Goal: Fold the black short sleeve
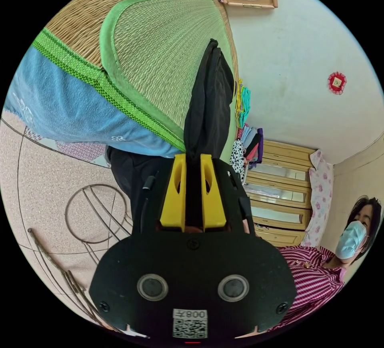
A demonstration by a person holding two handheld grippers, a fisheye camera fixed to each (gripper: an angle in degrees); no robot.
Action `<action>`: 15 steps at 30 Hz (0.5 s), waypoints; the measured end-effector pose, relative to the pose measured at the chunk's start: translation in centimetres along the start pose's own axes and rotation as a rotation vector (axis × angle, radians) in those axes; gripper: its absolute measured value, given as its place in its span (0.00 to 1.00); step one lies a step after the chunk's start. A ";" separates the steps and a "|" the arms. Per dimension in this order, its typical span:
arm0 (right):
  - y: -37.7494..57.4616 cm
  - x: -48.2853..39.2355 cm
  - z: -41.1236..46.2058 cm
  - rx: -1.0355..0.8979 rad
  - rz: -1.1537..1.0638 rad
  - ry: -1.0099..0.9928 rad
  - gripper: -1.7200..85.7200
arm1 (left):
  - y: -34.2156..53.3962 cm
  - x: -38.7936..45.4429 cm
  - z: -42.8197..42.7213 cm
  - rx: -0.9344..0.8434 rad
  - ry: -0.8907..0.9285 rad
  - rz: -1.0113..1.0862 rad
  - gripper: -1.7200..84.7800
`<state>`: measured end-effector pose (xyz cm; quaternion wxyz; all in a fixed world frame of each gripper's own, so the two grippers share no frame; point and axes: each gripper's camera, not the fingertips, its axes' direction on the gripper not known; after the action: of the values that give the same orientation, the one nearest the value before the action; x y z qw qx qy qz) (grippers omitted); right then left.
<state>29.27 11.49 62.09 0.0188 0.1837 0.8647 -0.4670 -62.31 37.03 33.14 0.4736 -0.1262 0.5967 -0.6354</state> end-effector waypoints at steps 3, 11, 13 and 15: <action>0.3 -0.2 -1.0 0.003 -0.007 -0.031 0.05 | 0.1 0.2 -0.1 0.002 0.019 0.005 0.08; 2.4 -2.5 -2.9 -0.062 -0.081 -0.033 0.05 | 3.0 1.4 -1.4 -0.014 0.030 0.059 0.08; 3.1 -1.9 -2.6 -0.102 -0.072 0.021 0.06 | 3.5 0.7 -1.3 -0.022 0.017 0.049 0.09; 3.3 -0.8 -2.7 -0.096 -0.040 0.012 0.07 | 3.8 -0.2 -1.4 -0.007 0.044 0.028 0.10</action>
<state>31.47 15.10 61.10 0.0131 0.1682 0.8896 -0.4243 -61.56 38.69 29.52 0.4687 -0.1056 0.6110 -0.6291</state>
